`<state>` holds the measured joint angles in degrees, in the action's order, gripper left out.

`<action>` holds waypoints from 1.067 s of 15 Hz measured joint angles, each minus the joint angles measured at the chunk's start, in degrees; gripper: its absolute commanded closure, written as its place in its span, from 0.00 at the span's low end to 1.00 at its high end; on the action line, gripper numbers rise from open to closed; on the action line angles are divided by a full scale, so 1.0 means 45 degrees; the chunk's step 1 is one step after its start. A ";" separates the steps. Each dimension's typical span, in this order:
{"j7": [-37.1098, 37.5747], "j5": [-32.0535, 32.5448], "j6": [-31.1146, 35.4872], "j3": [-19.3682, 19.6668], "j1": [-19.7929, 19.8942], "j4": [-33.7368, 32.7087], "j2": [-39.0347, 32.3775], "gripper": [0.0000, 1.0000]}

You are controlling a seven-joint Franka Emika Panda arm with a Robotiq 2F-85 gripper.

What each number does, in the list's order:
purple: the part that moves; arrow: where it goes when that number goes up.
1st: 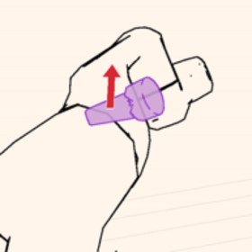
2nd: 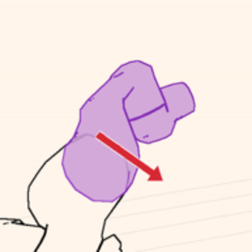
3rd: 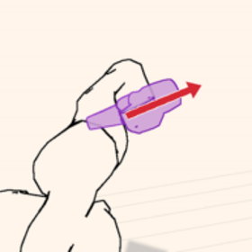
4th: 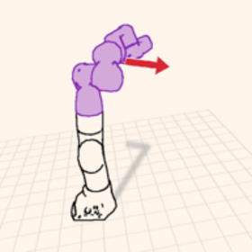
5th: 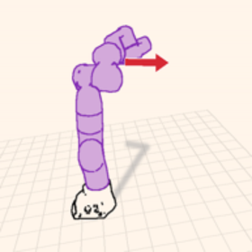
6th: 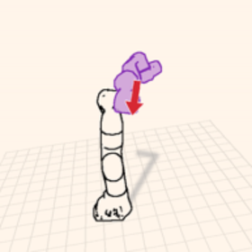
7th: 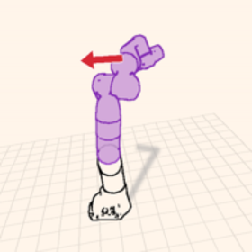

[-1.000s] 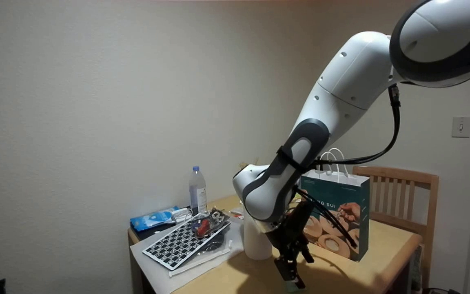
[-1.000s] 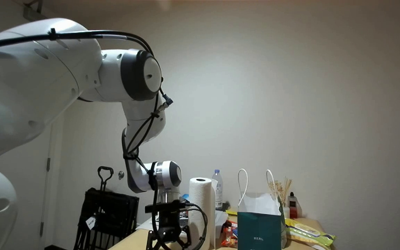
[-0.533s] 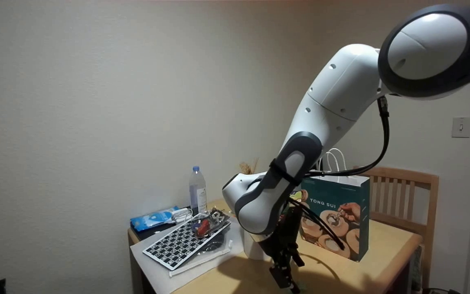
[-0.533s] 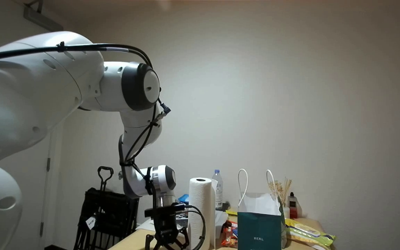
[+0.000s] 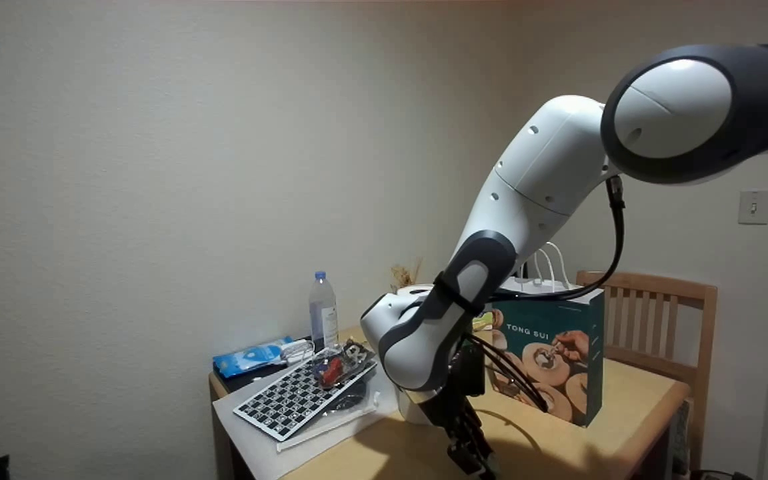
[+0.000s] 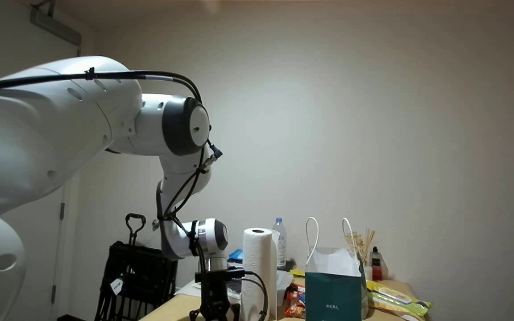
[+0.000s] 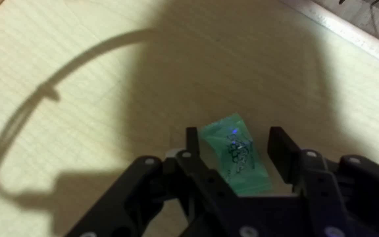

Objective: Put the green sachet inside the paper bag

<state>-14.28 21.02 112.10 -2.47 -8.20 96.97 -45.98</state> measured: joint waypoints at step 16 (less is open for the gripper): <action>0.4335 -0.0306 -0.1224 0.0531 0.0289 0.2244 0.3874 0.94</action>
<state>5.23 19.64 106.59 -0.08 -6.90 107.07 -28.55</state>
